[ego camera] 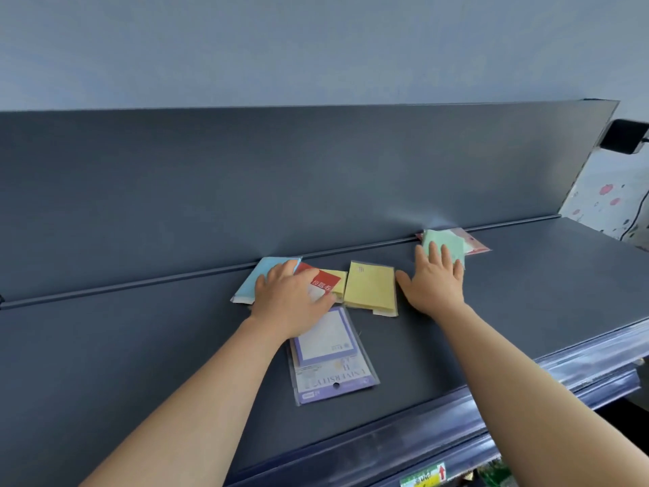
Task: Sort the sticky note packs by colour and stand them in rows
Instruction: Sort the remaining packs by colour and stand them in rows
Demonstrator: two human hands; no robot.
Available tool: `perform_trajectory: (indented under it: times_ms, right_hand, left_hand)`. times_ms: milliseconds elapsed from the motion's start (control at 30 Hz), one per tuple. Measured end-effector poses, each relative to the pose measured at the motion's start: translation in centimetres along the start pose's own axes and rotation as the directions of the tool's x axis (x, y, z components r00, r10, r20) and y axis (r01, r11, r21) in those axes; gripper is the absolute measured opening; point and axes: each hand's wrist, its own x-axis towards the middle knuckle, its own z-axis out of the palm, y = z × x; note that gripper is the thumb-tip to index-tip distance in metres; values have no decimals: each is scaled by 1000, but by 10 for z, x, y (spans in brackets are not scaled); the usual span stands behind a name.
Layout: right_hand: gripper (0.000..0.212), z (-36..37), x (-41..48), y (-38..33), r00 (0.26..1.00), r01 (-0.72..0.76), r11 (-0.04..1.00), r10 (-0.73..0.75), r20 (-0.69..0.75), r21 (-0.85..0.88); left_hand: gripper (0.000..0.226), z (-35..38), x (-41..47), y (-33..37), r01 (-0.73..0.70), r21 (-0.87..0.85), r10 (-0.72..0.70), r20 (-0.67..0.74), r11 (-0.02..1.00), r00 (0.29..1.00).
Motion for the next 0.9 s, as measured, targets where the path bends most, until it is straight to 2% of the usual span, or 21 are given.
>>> perform_trajectory:
  times_ms: [67, 133, 233, 333, 433, 567, 767, 900]
  right_hand:
    - [74, 4, 11, 12, 998, -42, 999, 43, 37, -27]
    - [68, 6, 14, 16, 999, -27, 999, 27, 36, -24]
    - [42, 7, 11, 9, 990, 133, 990, -131, -47, 43]
    - [34, 3, 12, 3, 969, 231, 955, -208, -136, 187]
    - [43, 4, 28, 19, 981, 133, 977, -106, -163, 169]
    - [58, 18, 46, 38, 1000, -9, 997, 9, -10, 78]
    - [54, 17, 42, 34, 997, 53, 998, -51, -50, 44]
    - [52, 12, 23, 11, 994, 113, 993, -113, 0, -17]
  left_hand:
    - [60, 5, 5, 2, 21, 11, -21, -21, 1000, 1000]
    - [59, 9, 7, 3, 27, 22, -26, -55, 999, 998]
    - [56, 15, 6, 2, 33, 13, -31, -111, 999, 993]
    - [57, 18, 6, -1, 41, 2, -40, -129, 999, 991]
    - [60, 20, 7, -2, 49, 14, -47, -128, 999, 991]
    - [58, 23, 8, -1, 65, 12, -63, -158, 998, 985]
    - [56, 21, 7, 0, 66, 31, -61, -132, 997, 989]
    - [58, 13, 3, 0, 55, 44, -52, -64, 998, 997]
